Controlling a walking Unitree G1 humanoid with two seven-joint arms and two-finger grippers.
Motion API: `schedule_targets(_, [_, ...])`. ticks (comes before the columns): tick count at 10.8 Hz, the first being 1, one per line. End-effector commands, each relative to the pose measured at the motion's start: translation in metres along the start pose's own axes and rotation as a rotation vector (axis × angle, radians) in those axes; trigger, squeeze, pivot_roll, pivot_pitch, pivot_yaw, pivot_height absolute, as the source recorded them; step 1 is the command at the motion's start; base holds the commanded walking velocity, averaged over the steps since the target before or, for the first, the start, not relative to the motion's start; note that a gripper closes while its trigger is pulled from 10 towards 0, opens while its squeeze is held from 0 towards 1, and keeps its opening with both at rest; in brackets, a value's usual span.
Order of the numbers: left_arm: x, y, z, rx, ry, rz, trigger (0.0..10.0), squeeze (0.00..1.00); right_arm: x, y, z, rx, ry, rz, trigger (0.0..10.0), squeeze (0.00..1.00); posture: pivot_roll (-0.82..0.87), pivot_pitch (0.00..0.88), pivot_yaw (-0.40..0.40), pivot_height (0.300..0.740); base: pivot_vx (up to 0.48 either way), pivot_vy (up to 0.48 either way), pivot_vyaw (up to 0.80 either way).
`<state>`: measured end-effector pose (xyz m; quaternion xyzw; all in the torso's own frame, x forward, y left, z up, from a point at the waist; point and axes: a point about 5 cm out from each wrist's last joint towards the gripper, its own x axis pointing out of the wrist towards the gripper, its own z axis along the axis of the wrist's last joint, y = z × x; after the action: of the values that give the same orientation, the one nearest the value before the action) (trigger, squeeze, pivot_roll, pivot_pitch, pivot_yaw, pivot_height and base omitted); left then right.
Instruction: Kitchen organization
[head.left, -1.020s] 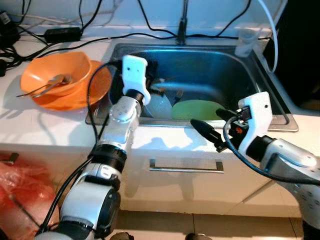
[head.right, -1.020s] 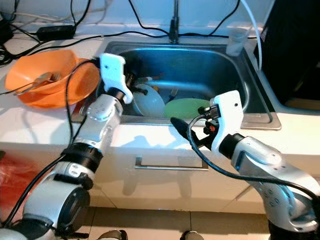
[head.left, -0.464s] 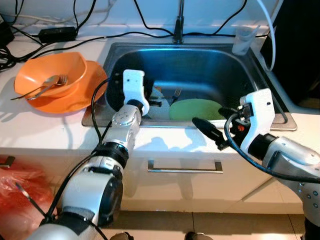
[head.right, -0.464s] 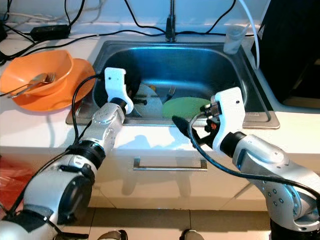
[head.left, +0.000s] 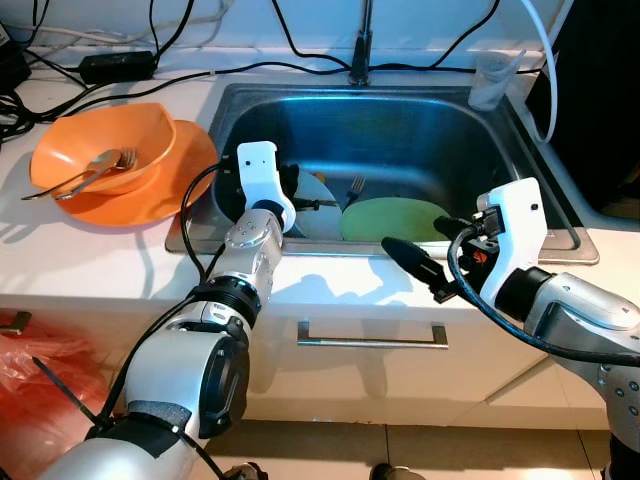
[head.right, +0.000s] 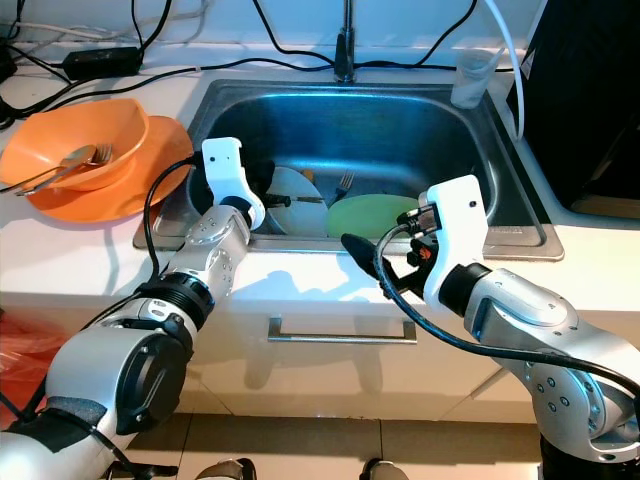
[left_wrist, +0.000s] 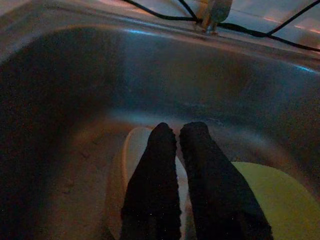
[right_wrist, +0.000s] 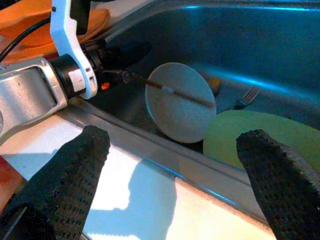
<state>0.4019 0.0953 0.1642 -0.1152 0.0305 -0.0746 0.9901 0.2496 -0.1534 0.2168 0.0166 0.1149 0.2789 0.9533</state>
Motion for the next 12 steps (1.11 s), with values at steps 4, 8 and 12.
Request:
schedule_targets(4, [0.0, 0.002, -0.006, -0.035, 0.045, 0.021, 10.0, 1.0, -0.001, 0.004, 0.002, -0.014, -0.001, 0.016, 10.0, 0.0, -0.16, 0.126, 0.044, 0.74, 0.0, 0.0, 0.0])
schedule_targets(8, [0.001, 0.003, 0.0, -0.051, 0.022, 0.024, 10.0, 1.0, 0.0, 0.004, 0.002, -0.014, -0.002, 0.02, 10.0, 0.0, -0.16, 0.121, 0.044, 0.74, 0.0, 0.0, 0.0])
schedule_targets(12, [0.003, 0.014, 0.036, 0.133, -0.17, 0.12, 10.0, 1.0, 0.003, 0.004, 0.002, -0.014, -0.004, 0.028, 10.0, 0.0, -0.14, 0.114, 0.035, 0.74, 0.0, 0.0, 0.0])
